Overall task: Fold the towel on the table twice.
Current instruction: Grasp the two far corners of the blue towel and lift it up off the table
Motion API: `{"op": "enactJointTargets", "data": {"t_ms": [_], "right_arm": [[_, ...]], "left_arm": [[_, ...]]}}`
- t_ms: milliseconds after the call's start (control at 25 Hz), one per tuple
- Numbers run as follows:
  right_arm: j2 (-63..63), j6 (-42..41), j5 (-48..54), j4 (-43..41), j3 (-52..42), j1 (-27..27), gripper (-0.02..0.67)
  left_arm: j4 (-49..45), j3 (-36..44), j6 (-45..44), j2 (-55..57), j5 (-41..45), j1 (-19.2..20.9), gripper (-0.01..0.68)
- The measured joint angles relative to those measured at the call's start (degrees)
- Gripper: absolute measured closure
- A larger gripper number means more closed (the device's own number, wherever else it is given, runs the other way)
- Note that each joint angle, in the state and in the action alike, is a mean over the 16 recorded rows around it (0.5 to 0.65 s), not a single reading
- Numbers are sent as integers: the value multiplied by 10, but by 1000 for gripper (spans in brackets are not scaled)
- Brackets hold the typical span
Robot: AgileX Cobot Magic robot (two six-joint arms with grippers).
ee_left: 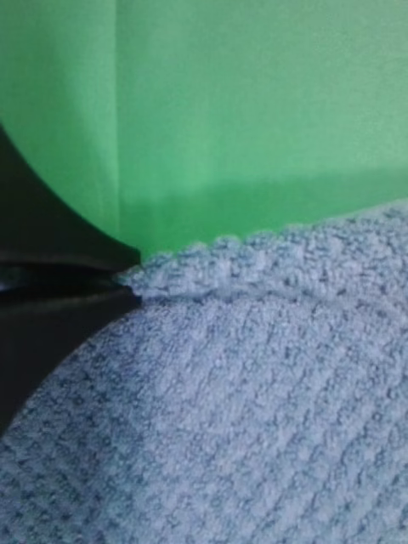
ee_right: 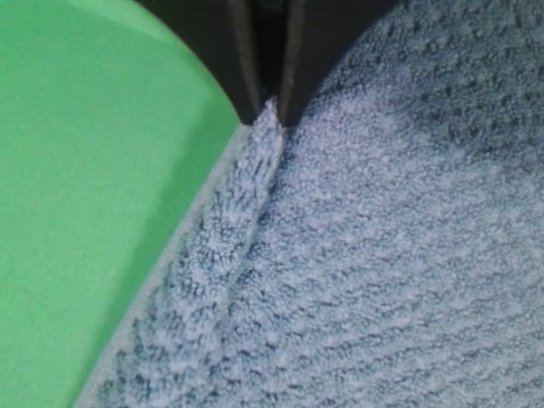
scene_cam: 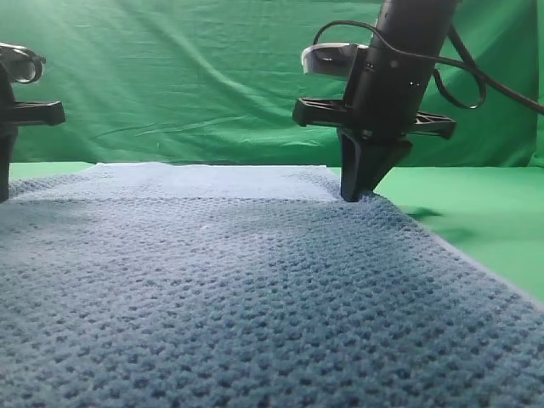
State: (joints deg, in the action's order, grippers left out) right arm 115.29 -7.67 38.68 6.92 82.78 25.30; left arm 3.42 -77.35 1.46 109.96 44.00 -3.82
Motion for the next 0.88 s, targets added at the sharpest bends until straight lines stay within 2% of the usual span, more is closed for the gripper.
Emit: {"op": "enactJointTargets", "data": {"t_ms": [360, 640, 880], "right_arm": [[-59, 16, -2, -32, 98, -16, 649], [-83, 19, -47, -64, 216, -30, 649], [-86, 19, -59, -90, 286, -41, 649]], "left_arm": [[55, -174, -25, -41, 75, 0, 673], [134, -314, -65, -59, 44, 0, 673], [183, -372, -91, -60, 10, 0, 673]]}}
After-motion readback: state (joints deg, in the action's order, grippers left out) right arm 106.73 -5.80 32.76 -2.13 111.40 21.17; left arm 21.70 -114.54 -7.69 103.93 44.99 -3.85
